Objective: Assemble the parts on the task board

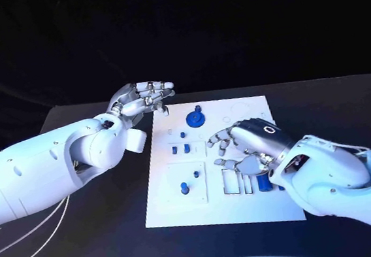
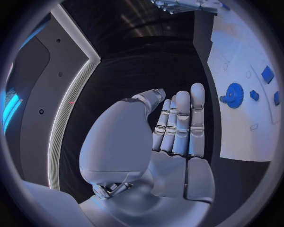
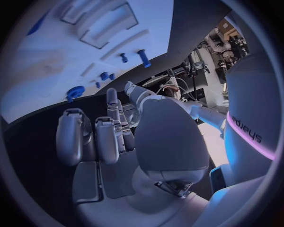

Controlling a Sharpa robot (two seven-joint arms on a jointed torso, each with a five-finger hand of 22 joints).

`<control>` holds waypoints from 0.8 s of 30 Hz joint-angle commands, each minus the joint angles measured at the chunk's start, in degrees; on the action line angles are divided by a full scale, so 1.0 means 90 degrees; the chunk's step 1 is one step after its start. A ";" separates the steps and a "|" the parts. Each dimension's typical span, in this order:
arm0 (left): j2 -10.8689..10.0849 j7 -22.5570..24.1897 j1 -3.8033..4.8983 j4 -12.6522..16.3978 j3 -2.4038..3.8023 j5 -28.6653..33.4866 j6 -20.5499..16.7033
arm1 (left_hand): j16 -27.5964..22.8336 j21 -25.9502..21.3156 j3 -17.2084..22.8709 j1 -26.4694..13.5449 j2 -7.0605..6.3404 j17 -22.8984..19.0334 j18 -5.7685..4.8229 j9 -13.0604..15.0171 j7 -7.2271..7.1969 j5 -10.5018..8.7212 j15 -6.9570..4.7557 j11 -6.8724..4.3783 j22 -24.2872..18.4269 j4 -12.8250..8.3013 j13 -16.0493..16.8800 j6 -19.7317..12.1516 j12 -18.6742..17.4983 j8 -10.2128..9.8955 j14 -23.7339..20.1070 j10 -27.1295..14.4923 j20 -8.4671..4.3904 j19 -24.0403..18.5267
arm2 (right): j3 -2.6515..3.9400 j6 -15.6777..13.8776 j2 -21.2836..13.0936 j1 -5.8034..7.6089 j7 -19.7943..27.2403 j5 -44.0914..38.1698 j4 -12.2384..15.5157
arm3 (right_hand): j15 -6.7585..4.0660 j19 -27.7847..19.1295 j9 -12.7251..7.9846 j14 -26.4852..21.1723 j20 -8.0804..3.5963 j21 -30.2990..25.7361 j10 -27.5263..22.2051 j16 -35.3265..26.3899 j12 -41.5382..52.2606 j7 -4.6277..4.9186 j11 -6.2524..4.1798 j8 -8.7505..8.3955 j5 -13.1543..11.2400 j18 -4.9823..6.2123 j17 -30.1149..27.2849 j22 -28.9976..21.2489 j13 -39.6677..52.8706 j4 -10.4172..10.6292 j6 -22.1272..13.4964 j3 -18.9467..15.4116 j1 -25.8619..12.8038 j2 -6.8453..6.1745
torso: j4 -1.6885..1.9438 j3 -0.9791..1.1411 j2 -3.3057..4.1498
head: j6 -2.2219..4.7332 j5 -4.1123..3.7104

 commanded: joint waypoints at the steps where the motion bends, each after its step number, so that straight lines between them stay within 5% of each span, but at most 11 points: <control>1: -0.0019 0.0033 0.0006 0.0018 -0.0003 0.0023 0.0098 | 0.0007 -0.0029 0.0000 -0.0070 0.0012 -0.0013 0.0095 -0.0009 -0.0009 0.0018 -0.0007 -0.0007 -0.0009 -0.0045 0.0012 -0.0054 0.0054 -0.0006 -0.0033 -0.0049 0.0013 -0.0031 | -0.0001 0.0189 -0.0429 0.0110 0.0016 0.1892 0.0099 | -0.0178 0.0354 0.0097 0.0434 -0.0197 0.0468 0.0453 0.0170 0.0875 -0.0179 -0.0191 0.0162 0.0281 -0.0131 0.0457 0.1236 0.0735 0.0127 0.0179 -0.0218 -0.0247 -0.0107 | -0.0062 -0.0004 -0.0017 | 0.0130 -0.0213; 2: -0.0024 0.0033 0.0006 0.0019 -0.0004 0.0023 0.0097 | 0.0007 -0.0029 0.0000 -0.0070 0.0012 -0.0013 0.0095 -0.0009 -0.0009 0.0018 -0.0007 -0.0007 -0.0009 -0.0045 0.0012 -0.0054 0.0054 -0.0006 -0.0033 -0.0049 0.0013 -0.0031 | -0.0002 0.0256 -0.0522 0.0127 -0.0011 0.2034 0.0120 | -0.0188 0.0397 0.0141 0.0447 -0.0220 0.0635 0.0476 0.0210 0.1257 -0.0201 -0.0203 0.0217 0.0291 -0.0165 0.0522 0.1309 0.1089 0.0199 0.0188 -0.0330 -0.0352 -0.0111 | -0.0073 -0.0003 -0.0023 | 0.0140 -0.0247; 3: -0.0037 0.0035 0.0006 0.0022 -0.0007 0.0023 0.0096 | 0.0007 -0.0029 0.0000 -0.0070 0.0012 -0.0013 0.0095 -0.0009 -0.0009 0.0018 -0.0007 -0.0007 -0.0009 -0.0045 0.0012 -0.0054 0.0054 -0.0006 -0.0033 -0.0049 0.0013 -0.0031 | -0.0006 0.0352 -0.0700 0.0152 -0.0065 0.2265 0.0169 | -0.0236 0.0474 0.0367 0.0483 -0.0233 0.0940 0.0576 0.0320 0.3986 -0.0250 -0.0270 0.0476 0.0387 -0.0225 0.0700 0.1444 0.4061 0.0330 0.0136 -0.0568 -0.0428 -0.0029 | -0.0085 -0.0002 -0.0029 | 0.0134 -0.0290; 7: -0.0071 0.0034 0.0006 0.0033 -0.0023 0.0024 0.0094 | 0.0007 -0.0030 0.0000 -0.0073 0.0012 -0.0015 0.0095 -0.0009 -0.0009 0.0018 -0.0007 -0.0007 -0.0009 -0.0045 0.0013 -0.0055 0.0058 -0.0005 -0.0033 -0.0051 0.0014 -0.0031 | -0.0039 0.0461 -0.1167 0.0161 -0.0218 0.2530 0.0372 | -0.0207 0.0583 0.0731 0.0550 -0.0244 0.1343 0.1128 0.0500 0.6371 -0.0258 -0.0230 0.0822 0.0365 -0.0302 0.1060 0.1596 0.6817 0.0608 -0.0022 -0.0856 -0.0531 0.0093 | -0.0133 0.0002 -0.0042 | 0.0121 -0.0388; 14: -0.0087 0.0044 0.0005 0.0031 -0.0045 0.0023 0.0107 | 0.0007 -0.0030 0.0000 -0.0073 0.0012 -0.0015 0.0095 -0.0009 -0.0009 0.0018 -0.0007 -0.0007 -0.0009 -0.0045 0.0013 -0.0055 0.0058 -0.0005 -0.0033 -0.0051 0.0014 -0.0031 | -0.0094 0.0407 -0.1724 -0.0063 -0.0694 0.2307 0.0695 | -0.0209 0.0645 0.0897 0.0581 -0.0238 0.1562 0.1454 0.0579 0.6997 -0.0273 -0.0234 0.0965 0.0322 -0.0348 0.1231 0.1666 0.7595 0.0771 -0.0087 -0.1129 -0.0748 0.0169 | -0.0165 0.0000 -0.0072 | 0.0037 -0.0613; 24: -0.0099 0.0052 0.0004 0.0023 -0.0069 0.0023 0.0118 | 0.0010 -0.0031 -0.0001 -0.0084 0.0016 -0.0018 0.0094 -0.0009 -0.0008 0.0018 -0.0006 -0.0006 -0.0010 -0.0040 0.0015 -0.0054 0.0068 -0.0004 -0.0033 -0.0054 0.0015 -0.0031 | -0.0124 0.0371 -0.1790 -0.0350 -0.1369 0.1745 0.0809 | -0.0219 0.0655 0.0964 0.0591 -0.0247 0.1596 0.1464 0.0607 0.7028 -0.0293 -0.0248 0.1012 0.0509 -0.0355 0.1290 0.1676 0.7673 0.0782 -0.0100 -0.1429 -0.1001 0.0205 | -0.0191 -0.0015 -0.0092 | -0.0002 -0.0630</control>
